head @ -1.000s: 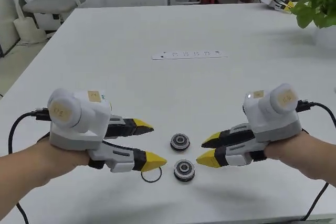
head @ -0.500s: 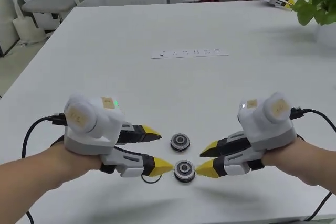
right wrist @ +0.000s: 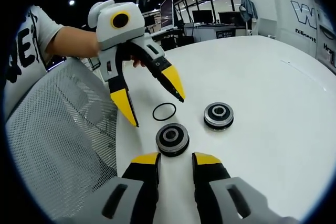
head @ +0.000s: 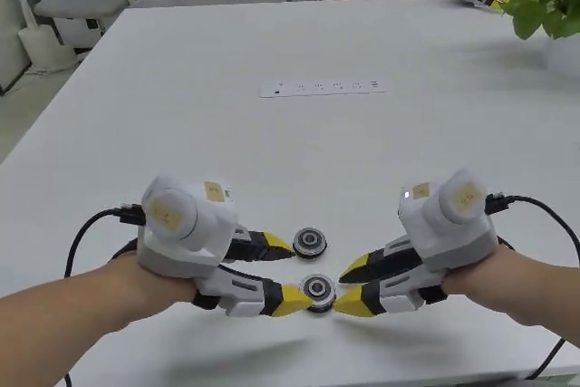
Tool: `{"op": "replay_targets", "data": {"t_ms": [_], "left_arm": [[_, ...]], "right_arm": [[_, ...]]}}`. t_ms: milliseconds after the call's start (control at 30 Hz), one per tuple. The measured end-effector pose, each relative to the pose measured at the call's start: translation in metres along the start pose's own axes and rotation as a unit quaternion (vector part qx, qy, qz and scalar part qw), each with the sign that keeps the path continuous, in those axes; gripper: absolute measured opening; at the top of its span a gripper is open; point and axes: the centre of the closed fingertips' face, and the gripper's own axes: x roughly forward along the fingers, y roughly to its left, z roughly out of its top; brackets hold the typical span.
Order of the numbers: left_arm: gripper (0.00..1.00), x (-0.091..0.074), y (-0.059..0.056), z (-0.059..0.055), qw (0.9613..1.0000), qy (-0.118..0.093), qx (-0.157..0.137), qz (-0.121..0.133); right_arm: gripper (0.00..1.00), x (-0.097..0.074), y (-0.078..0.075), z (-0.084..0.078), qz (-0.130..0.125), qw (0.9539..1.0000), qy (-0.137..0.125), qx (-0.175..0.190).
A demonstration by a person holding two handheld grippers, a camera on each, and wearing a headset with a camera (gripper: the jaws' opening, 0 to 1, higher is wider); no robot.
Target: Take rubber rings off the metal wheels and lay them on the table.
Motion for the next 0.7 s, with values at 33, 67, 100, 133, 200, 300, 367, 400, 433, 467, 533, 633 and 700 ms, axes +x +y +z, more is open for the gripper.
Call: {"op": "replay_targets", "data": {"t_ms": [33, 67, 100, 133, 200, 300, 367, 400, 433, 467, 533, 633, 700], "left_arm": [[0.39, 0.002, 0.000, 0.000, 1.0000, 0.001, 0.000, -0.001], [0.39, 0.003, 0.000, 0.000, 1.0000, 0.001, 0.000, -0.002], [0.39, 0.004, -0.001, 0.000, 1.0000, 0.001, 0.000, -0.003], [0.38, 0.005, -0.001, 0.000, 1.0000, 0.000, -0.001, -0.003], [0.37, 0.007, -0.002, 0.001, 1.0000, 0.000, -0.004, -0.006], [0.34, 0.011, -0.005, 0.000, 0.9999, 0.005, -0.003, -0.010], [0.32, 0.013, -0.006, -0.002, 0.9999, 0.007, -0.003, -0.013], [0.32, 0.014, -0.007, -0.003, 0.9999, 0.008, -0.002, -0.014], [0.32, 0.015, -0.007, -0.003, 0.9999, 0.008, -0.002, -0.014], [0.31, 0.016, -0.007, -0.003, 0.9999, 0.008, -0.003, -0.014], [0.29, 0.018, -0.008, -0.004, 0.9998, 0.009, -0.004, -0.016], [0.27, 0.020, -0.009, -0.004, 0.9998, 0.010, -0.005, -0.018], [0.26, 0.021, -0.010, -0.006, 0.9998, 0.012, -0.004, -0.018]], "right_arm": [[0.20, 0.000, 0.000, 0.000, 0.000, 1.0000, 0.000, 0.000], [0.20, 0.001, 0.000, 0.000, 0.001, 1.0000, 0.000, 0.000], [0.20, 0.002, 0.002, 0.000, 0.002, 1.0000, -0.001, 0.000], [0.19, 0.002, 0.002, 0.000, 0.003, 1.0000, -0.001, 0.000], [0.18, 0.003, 0.003, 0.000, 0.004, 1.0000, -0.004, 0.000], [0.17, 0.004, 0.003, 0.001, 0.002, 1.0000, -0.008, 0.000], [0.17, 0.005, 0.002, 0.001, 0.001, 1.0000, -0.009, -0.001], [0.17, 0.005, 0.002, 0.001, 0.001, 0.9999, -0.010, -0.001], [0.17, 0.005, 0.003, 0.002, 0.002, 0.9999, -0.011, 0.000], [0.16, 0.005, 0.003, 0.002, 0.002, 0.9999, -0.012, 0.001], [0.16, 0.006, 0.003, 0.001, 0.002, 0.9999, -0.013, 0.000], [0.16, 0.006, 0.003, 0.001, 0.003, 0.9999, -0.014, 0.000], [0.16, 0.006, 0.003, 0.002, 0.003, 0.9999, -0.014, 0.000]]}}
